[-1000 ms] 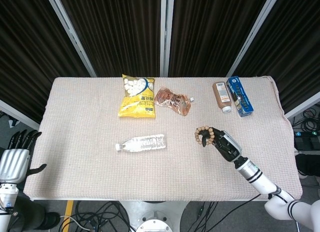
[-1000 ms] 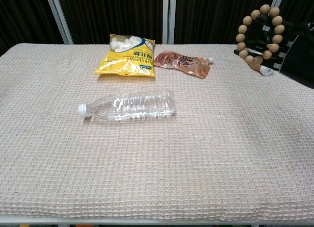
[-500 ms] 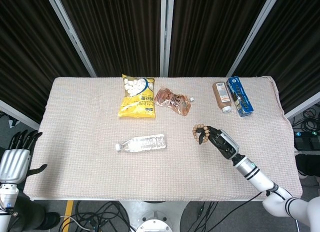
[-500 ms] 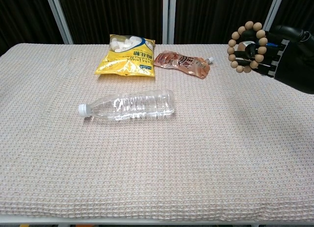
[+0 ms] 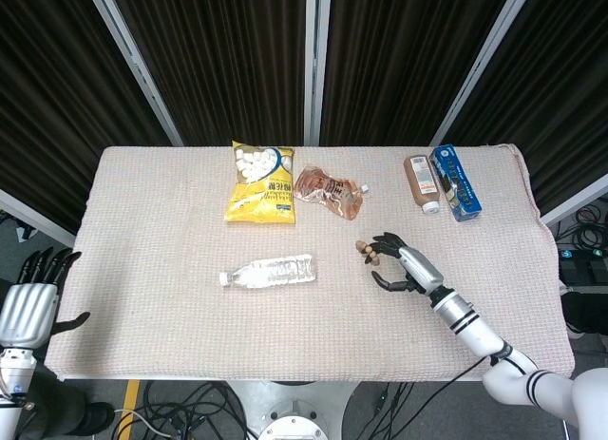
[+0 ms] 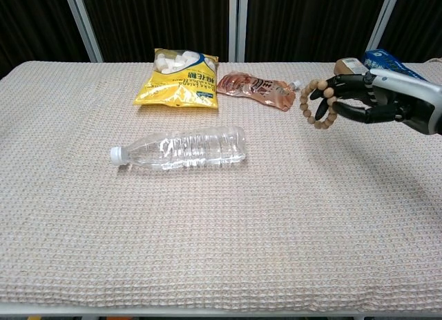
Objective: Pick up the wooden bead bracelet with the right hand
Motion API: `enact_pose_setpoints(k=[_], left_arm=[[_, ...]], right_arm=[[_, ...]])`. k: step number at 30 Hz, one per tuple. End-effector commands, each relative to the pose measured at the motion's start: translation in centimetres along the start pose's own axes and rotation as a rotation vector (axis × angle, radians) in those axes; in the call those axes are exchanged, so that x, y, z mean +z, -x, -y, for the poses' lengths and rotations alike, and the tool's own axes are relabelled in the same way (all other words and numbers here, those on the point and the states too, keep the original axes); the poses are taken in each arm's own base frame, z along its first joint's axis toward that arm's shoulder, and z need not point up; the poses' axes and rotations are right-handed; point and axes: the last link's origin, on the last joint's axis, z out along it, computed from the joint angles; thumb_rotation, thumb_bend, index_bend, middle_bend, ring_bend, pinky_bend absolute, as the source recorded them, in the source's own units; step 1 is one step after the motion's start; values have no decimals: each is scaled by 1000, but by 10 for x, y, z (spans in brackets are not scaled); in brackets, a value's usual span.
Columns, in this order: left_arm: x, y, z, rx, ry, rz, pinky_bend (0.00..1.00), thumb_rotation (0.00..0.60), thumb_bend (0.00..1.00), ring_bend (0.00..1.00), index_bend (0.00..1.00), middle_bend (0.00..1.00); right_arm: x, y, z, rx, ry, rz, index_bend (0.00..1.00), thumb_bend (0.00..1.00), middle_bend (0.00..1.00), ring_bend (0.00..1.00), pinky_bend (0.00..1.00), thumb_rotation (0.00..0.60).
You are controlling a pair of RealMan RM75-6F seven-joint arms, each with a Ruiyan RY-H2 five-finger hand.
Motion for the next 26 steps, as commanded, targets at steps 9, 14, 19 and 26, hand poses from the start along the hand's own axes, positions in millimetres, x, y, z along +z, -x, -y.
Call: enact_pose_setpoints(k=[9, 14, 19, 26], left_arm=[[2, 4, 2, -15, -4, -6, 0, 600, 0, 0, 132, 85], [2, 6, -1, -20, 4, -28, 0, 600, 0, 0, 132, 85], [1, 9, -6, -34, 6, -50, 0, 600, 0, 0, 132, 85], [-3, 12, -9, -21, -17, -92, 0, 600, 0, 0, 132, 85]], right_arm=[[-30, -40, 14, -497, 144, -209, 0, 315, 115, 0, 0, 475], [-91, -68, 9, -488, 207, -370, 0, 315, 175, 0, 0, 559], [-152, -76, 10, -490, 276, -468, 0, 319, 141, 0, 0, 561], [-204, -72, 17, -459, 352, -517, 0, 321, 122, 0, 0, 561]])
